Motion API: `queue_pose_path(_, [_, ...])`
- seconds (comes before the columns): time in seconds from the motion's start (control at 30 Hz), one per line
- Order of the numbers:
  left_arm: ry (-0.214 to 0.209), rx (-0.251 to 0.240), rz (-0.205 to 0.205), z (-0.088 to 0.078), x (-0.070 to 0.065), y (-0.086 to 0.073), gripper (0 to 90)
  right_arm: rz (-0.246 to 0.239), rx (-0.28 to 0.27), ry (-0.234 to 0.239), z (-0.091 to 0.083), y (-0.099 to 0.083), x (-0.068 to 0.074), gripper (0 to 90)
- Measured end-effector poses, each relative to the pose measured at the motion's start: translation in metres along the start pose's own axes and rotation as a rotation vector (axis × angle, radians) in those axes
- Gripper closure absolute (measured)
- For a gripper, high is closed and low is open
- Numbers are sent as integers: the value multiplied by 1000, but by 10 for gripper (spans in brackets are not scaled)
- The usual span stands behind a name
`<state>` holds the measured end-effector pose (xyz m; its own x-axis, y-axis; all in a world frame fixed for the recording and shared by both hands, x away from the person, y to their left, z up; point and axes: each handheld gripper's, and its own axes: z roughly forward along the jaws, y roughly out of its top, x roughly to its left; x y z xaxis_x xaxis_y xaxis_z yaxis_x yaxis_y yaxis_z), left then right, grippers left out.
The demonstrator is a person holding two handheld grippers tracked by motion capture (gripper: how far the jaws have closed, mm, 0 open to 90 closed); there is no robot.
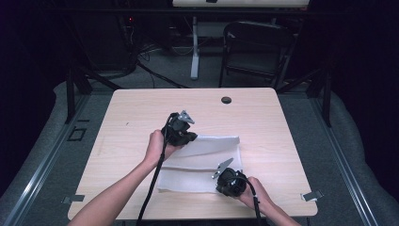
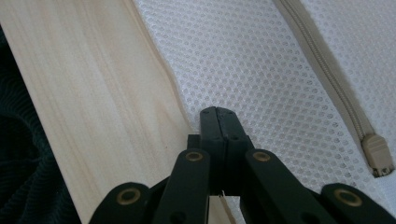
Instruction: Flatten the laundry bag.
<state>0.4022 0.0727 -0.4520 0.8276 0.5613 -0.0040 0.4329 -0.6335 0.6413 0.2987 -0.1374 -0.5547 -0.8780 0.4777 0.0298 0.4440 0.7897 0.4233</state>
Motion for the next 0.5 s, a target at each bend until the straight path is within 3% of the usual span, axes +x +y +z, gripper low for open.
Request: queue_pose_path(0.5, [73,4,-7,-6,14,17,890,-33,32,49,-2,-3,8,900])
